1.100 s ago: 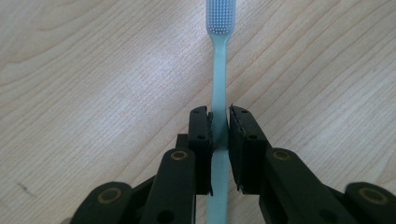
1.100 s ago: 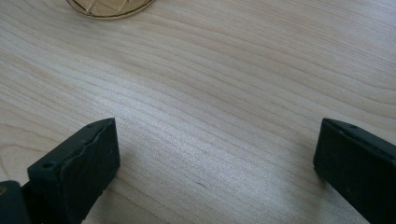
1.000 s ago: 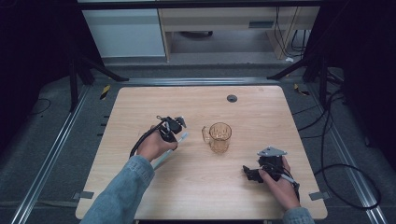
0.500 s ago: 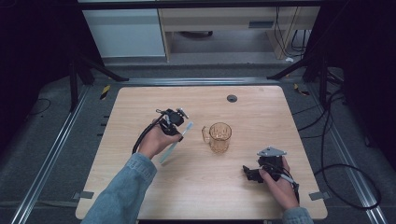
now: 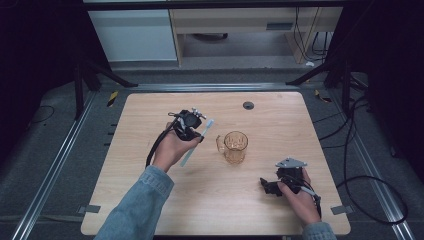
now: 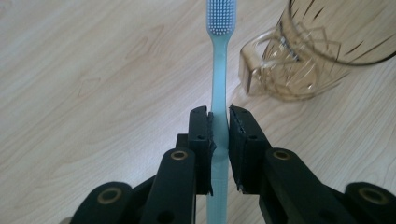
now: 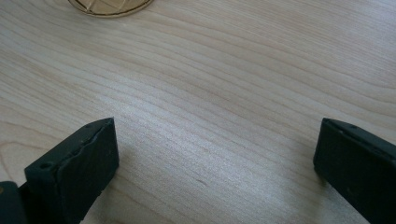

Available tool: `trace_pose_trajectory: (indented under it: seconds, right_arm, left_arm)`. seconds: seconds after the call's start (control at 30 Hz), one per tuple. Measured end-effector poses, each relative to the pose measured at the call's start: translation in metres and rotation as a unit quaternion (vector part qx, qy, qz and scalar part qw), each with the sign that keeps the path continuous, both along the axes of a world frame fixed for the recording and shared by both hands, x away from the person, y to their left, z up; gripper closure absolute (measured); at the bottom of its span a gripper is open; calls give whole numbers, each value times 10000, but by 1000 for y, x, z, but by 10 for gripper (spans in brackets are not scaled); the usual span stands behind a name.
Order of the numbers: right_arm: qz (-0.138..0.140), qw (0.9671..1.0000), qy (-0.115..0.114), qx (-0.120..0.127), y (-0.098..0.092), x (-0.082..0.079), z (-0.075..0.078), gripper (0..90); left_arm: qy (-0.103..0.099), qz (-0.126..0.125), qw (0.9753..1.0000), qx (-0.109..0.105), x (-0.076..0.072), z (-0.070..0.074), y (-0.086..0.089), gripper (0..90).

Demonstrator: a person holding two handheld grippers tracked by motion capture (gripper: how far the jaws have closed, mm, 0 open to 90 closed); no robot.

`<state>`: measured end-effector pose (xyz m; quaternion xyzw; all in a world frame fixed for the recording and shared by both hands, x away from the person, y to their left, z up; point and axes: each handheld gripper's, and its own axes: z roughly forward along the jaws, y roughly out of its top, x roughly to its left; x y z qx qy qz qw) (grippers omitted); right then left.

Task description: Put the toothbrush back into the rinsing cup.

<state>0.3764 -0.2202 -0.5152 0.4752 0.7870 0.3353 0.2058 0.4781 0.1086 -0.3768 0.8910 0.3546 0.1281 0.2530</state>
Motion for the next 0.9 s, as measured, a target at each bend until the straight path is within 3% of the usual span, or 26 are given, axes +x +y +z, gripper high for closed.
trace_pose_trajectory:
  seconds: [0.07, 0.23, 0.3, 0.33, 0.4, 0.43, 0.47, 0.5, 0.6, 0.73, 0.77, 0.8, 0.83, 0.87, 0.9]
  right_arm:
    - [-8, 10000, 11, 14, 0, 0, 0, 4]
    - [3, 10000, 2, -1, 0, 0, 0, 4]
    - [11, 10000, -1, 0, 0, 0, 0, 4]
    - [-2, 10000, 5, 4, 0, 0, 0, 4]
    - [11, 10000, -1, 1, 0, 0, 0, 4]
    - [11, 10000, -1, 1, 0, 0, 0, 4]
    - [9, 10000, 0, 1, 0, 0, 0, 4]
    - [9, 10000, 0, 1, 0, 0, 0, 4]
    - [4, 10000, 9, 8, 0, 0, 0, 4]
    - [5, 10000, 9, 8, 0, 0, 0, 4]
    - [12, 10000, -2, -4, 0, 0, 0, 4]
    - [12, 10000, -2, -4, 0, 0, 0, 4]
    - [11, 10000, -1, -2, 0, 0, 0, 4]
    - [11, 10000, -1, -2, 0, 0, 0, 4]
    - [12, 10000, -2, -2, 0, 0, 0, 4]
  left_arm:
    - [-209, 48, 9996, -170, -4, 4, -5, 789]
    - [-433, 170, 9983, -357, -7, 8, -8, 789]
    - [-748, 315, 9957, -443, -12, 12, -9, 789]
    - [-748, 315, 9957, -443, -12, 12, -9, 789]
    - [-946, 435, 9925, -644, -15, 16, -8, 789]
    - [-946, 435, 9925, -644, -15, 16, -8, 789]
    - [-1115, 528, 9893, -778, -17, 19, -7, 790]
    - [-1115, 528, 9893, -778, -17, 19, -7, 789]
    - [-1427, 698, 9827, -956, -21, 24, -5, 790]
    - [-1628, 857, 9745, -1285, -24, 26, -4, 790]
    - [-1726, 938, 9698, -1448, -26, 26, -5, 790]
    - [-1726, 938, 9698, -1448, -26, 26, -5, 790]
    - [-1833, 989, 9650, -1592, -27, 27, -7, 790]
    - [-1833, 989, 9650, -1592, -27, 27, -7, 790]
    - [-1873, 1018, 9620, -1708, -27, 27, -8, 790]
